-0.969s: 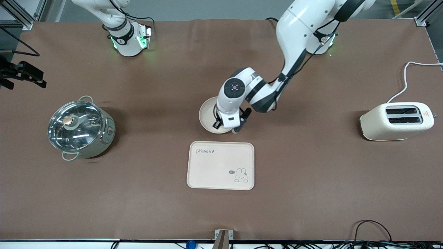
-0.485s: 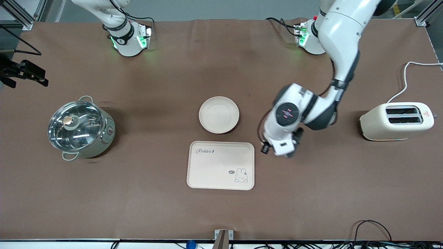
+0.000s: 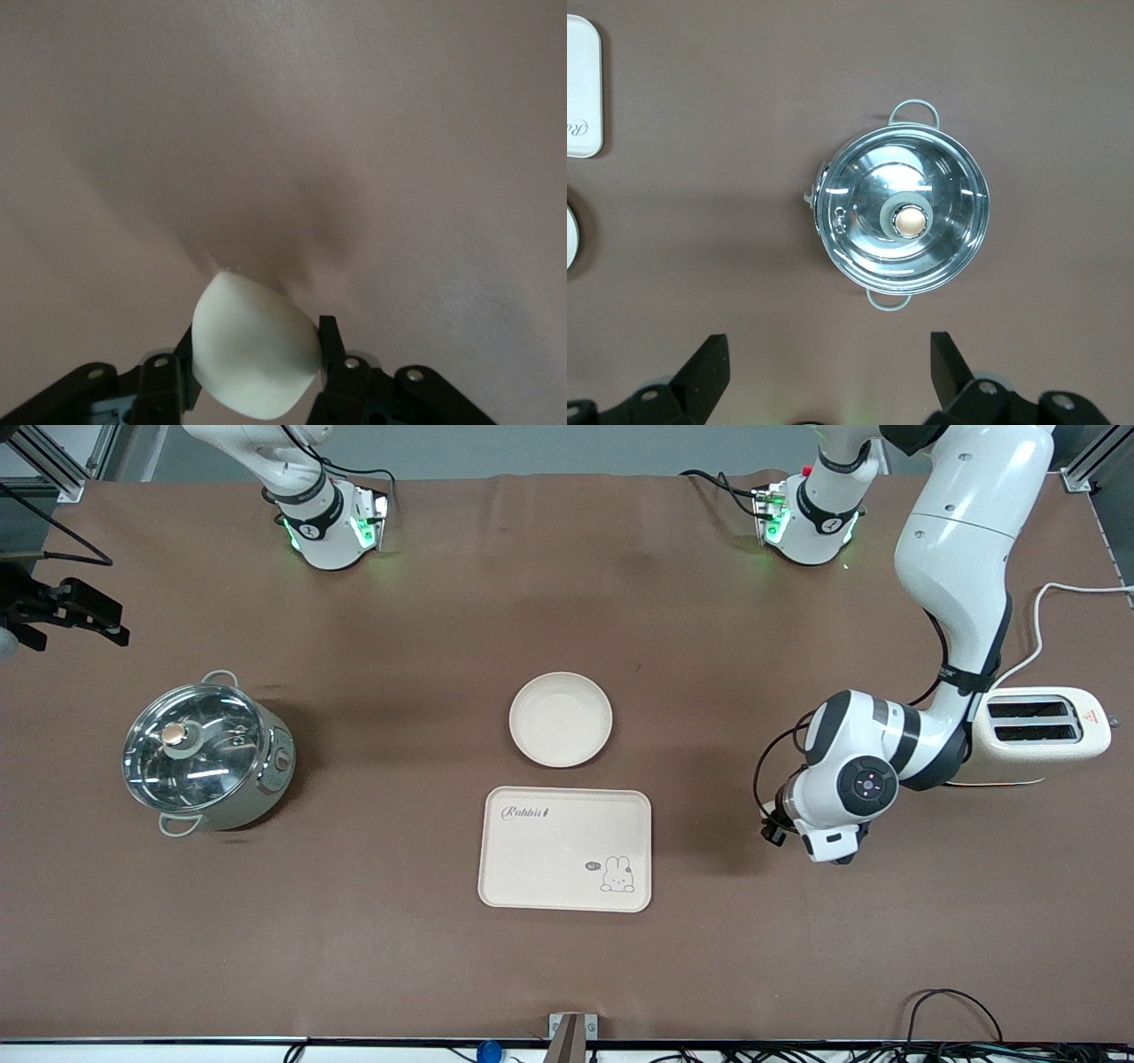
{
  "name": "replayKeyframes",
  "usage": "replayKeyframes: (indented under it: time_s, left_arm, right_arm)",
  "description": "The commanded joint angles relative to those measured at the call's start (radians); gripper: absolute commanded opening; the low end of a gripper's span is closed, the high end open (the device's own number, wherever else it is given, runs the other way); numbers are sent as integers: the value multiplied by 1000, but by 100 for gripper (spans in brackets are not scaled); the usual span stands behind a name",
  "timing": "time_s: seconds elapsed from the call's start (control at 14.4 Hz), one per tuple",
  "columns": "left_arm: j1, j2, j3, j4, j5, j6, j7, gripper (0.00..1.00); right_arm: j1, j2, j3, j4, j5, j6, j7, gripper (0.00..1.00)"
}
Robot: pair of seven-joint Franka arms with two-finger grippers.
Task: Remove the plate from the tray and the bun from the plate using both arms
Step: 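Carry the bun toward the toaster and lower it onto the table, then open the left gripper and raise it away from the bun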
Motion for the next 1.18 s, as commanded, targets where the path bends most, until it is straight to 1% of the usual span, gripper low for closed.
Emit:
replayKeyframes:
  time_s: [0.0, 0.07, 0.14, 0.21, 0.48, 0.62, 0.69, 0.76, 0.97, 1.11]
  left_arm:
    - [39, 4, -12, -18, 15, 6, 57, 62]
    - [44, 5, -12, -18, 14, 6, 61, 74]
    - [48, 5, -12, -18, 14, 6, 68, 89]
    - [59, 5, -12, -18, 14, 6, 89, 99]
    - [64, -18, -15, -9, 14, -5, 110, 100]
    - [64, -66, -16, -8, 14, -13, 148, 100]
    - [64, -105, -16, 0, 14, -40, 180, 100]
    - [59, -143, -16, 18, 15, -72, 220, 100]
    - [64, -249, -16, 74, 14, -163, 423, 100]
    - [67, -321, -12, 92, 14, -210, 561, 100]
  right_arm:
    - [5, -11, 0, 0, -5, -9, 14, 100]
    - [5, -11, 0, 0, -5, -9, 14, 100]
    - [5, -11, 0, 0, -5, -12, 14, 100]
    - [5, -11, 0, 0, -5, -15, 14, 100]
    - [6, -11, 0, 0, -4, -9, 14, 100]
    - [8, -11, 2, 0, -4, -11, 14, 100]
    - [15, -11, 0, 0, -4, -11, 14, 100]
    - [22, -11, 0, 0, -5, -9, 14, 100]
    - [23, -11, 0, 2, -4, -9, 14, 100]
    - [22, -11, 0, 0, -4, -14, 14, 100]
